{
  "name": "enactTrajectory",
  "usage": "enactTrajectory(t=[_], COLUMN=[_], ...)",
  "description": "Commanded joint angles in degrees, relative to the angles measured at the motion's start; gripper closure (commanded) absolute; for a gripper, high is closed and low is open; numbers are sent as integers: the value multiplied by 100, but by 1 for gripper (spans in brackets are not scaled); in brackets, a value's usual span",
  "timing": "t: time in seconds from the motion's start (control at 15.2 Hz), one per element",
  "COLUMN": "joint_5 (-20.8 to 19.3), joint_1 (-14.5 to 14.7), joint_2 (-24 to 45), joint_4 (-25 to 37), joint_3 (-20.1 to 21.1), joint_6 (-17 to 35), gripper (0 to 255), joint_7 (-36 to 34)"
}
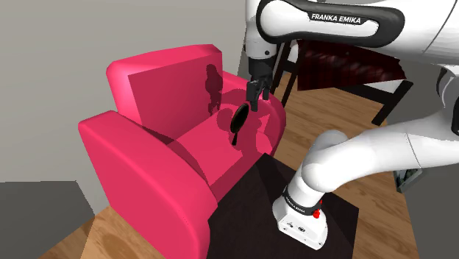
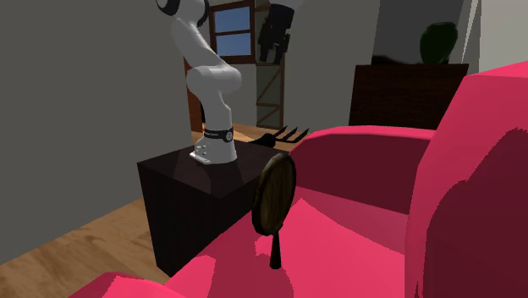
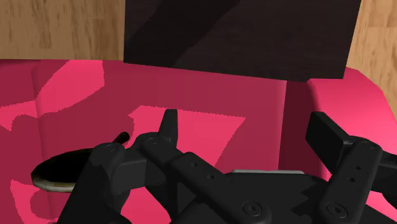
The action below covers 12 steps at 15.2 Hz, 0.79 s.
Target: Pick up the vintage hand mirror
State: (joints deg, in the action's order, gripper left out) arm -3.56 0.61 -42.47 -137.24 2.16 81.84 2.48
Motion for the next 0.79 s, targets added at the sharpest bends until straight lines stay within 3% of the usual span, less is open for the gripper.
enactTrajectory(t=[0.0, 0.73], joint_5=[0, 278], joint_1=[0, -958], joint_2=[0, 1865], joint_4=[0, 273], joint_3=[0, -95], joint_6=[0, 1972], gripper=[0, 0], joint_7=[0, -2173])
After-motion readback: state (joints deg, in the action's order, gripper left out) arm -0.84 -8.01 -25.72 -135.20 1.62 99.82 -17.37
